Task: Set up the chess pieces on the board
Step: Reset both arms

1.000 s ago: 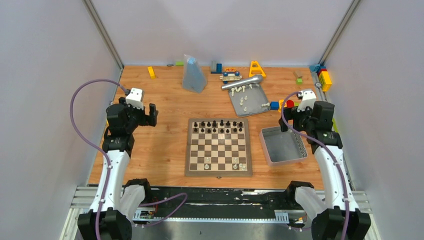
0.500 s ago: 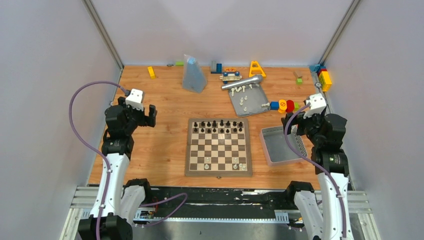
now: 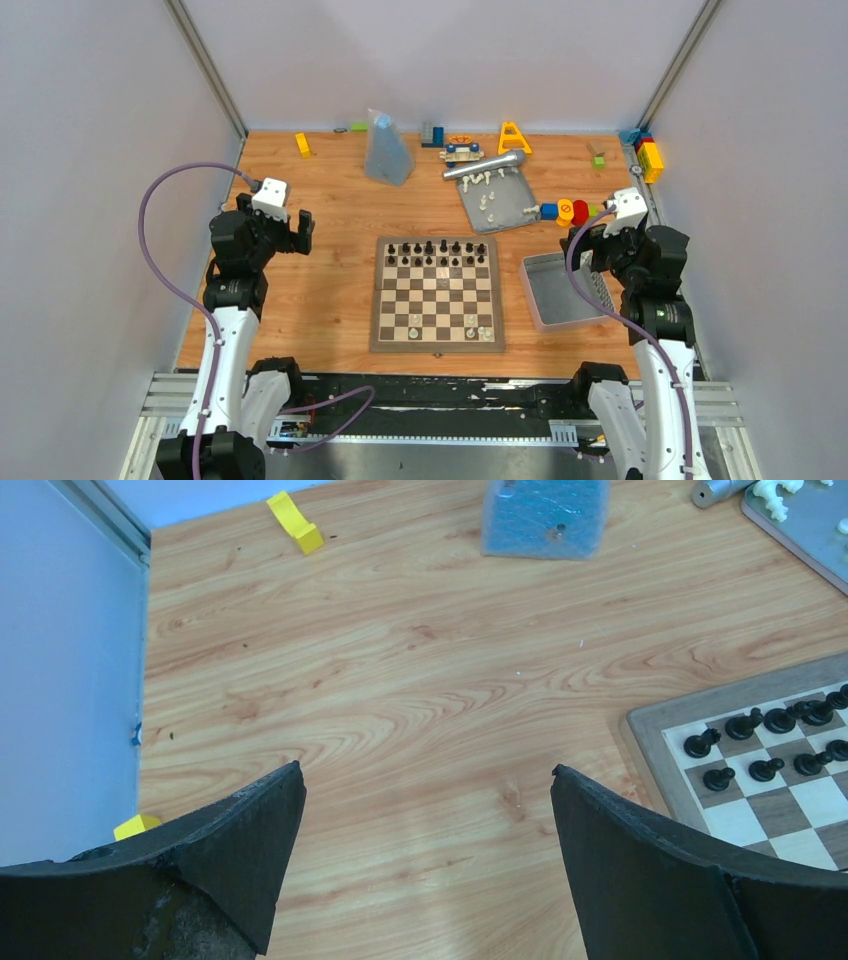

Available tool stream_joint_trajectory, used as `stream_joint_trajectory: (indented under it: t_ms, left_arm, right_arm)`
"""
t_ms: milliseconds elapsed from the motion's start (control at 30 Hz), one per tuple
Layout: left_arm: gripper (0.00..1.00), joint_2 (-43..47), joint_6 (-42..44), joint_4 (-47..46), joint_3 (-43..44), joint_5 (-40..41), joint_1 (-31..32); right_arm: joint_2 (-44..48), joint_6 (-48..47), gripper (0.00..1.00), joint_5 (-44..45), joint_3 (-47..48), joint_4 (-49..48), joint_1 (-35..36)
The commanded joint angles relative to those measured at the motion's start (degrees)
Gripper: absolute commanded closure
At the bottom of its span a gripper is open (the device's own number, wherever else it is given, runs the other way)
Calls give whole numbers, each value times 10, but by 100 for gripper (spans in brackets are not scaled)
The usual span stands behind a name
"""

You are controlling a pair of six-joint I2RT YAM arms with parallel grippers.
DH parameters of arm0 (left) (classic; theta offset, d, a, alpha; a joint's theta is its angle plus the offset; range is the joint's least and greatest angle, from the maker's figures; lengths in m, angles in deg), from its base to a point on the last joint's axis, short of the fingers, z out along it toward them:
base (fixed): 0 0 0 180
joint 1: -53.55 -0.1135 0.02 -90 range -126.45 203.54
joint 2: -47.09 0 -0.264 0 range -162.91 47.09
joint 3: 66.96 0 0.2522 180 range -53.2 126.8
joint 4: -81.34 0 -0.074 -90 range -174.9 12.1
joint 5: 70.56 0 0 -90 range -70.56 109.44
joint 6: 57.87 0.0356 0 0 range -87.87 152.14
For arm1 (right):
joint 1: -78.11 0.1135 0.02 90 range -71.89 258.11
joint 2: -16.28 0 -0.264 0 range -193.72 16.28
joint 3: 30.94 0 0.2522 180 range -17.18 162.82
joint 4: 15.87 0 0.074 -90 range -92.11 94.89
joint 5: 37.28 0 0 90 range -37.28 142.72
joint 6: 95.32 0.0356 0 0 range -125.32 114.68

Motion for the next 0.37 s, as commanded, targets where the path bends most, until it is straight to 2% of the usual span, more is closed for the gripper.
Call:
stream_joint_trajectory:
  t_ms: [0, 333]
  left_arm:
    - [0, 3, 13, -14, 2, -9, -6]
    - [0, 0, 16, -13, 2, -12, -6]
  right_arm:
    - [1, -6, 0, -12, -1, -20, -2]
    - [-6, -10, 0, -18, 1, -18, -2]
